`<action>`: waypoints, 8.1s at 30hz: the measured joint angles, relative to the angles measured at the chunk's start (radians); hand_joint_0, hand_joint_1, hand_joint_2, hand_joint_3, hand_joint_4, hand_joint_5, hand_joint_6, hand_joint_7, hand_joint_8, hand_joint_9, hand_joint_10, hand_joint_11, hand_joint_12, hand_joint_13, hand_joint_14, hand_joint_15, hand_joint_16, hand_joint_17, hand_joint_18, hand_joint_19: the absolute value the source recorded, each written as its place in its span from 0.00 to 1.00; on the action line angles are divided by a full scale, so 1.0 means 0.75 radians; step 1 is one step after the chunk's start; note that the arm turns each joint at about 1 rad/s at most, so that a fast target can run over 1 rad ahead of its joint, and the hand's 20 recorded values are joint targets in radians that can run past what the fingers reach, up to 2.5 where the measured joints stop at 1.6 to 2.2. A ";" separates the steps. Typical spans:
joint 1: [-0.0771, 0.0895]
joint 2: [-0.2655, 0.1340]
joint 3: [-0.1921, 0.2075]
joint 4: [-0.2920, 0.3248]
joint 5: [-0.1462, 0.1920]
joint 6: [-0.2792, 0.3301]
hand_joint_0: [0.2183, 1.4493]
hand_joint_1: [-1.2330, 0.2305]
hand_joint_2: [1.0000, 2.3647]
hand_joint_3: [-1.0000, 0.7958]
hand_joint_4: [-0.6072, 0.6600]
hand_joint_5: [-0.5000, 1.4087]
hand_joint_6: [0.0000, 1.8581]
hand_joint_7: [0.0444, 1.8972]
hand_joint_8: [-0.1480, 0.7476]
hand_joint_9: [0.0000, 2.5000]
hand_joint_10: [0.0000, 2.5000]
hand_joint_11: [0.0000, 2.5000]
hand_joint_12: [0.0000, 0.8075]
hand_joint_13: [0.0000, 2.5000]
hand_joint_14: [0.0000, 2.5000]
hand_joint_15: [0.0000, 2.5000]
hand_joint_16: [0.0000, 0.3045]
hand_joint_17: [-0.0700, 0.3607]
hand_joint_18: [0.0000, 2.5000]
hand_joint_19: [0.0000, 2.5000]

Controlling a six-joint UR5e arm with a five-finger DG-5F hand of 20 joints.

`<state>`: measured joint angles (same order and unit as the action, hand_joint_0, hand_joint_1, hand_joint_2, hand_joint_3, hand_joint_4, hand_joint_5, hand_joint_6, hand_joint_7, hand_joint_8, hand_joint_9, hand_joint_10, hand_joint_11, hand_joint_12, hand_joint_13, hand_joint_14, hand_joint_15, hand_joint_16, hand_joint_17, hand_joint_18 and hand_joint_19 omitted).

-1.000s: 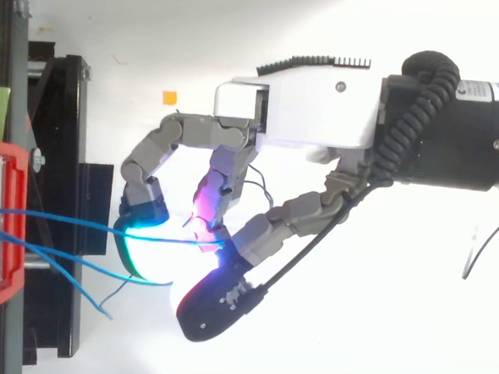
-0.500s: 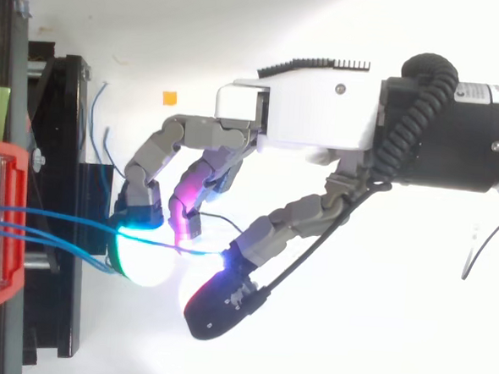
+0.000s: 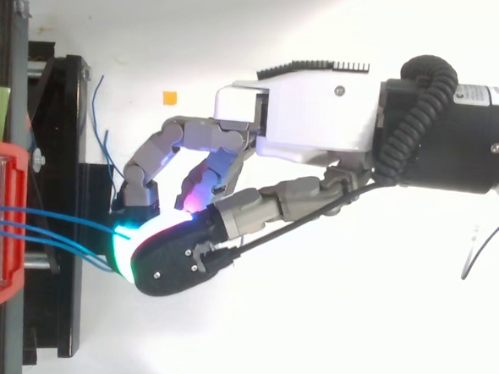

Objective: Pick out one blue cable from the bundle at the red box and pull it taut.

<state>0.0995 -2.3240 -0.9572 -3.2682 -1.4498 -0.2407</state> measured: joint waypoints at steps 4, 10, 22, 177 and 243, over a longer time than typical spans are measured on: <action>0.002 0.000 0.000 0.001 0.003 0.001 0.29 0.53 0.00 0.29 0.36 0.20 0.48 0.43 0.35 0.46 0.01 0.36 0.40 0.34 0.01 0.26 0.13 0.38 0.28 0.28; 0.002 0.000 0.000 0.001 0.005 0.004 0.28 0.46 0.01 0.36 0.39 0.20 0.49 0.43 0.38 0.46 0.01 0.37 0.41 0.35 0.01 0.27 0.14 0.38 0.29 0.28; 0.000 0.000 0.000 -0.002 0.006 0.038 0.26 0.54 0.00 0.28 0.44 0.19 0.50 0.39 0.37 0.45 0.01 0.38 0.41 0.35 0.01 0.27 0.14 0.39 0.29 0.28; 0.005 0.065 -0.194 0.236 -0.140 0.392 0.41 0.33 0.01 0.41 0.28 0.19 0.54 0.42 0.39 0.55 0.01 0.47 0.35 0.57 0.01 0.49 0.13 0.37 0.36 0.32; 0.010 0.065 -0.343 0.420 -0.150 0.359 0.42 0.33 0.01 0.41 0.29 0.19 0.54 0.42 0.38 0.58 0.01 0.51 0.37 0.56 0.01 0.45 0.12 0.35 0.35 0.31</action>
<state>0.1074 -2.2751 -1.2143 -2.9530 -1.5625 0.0282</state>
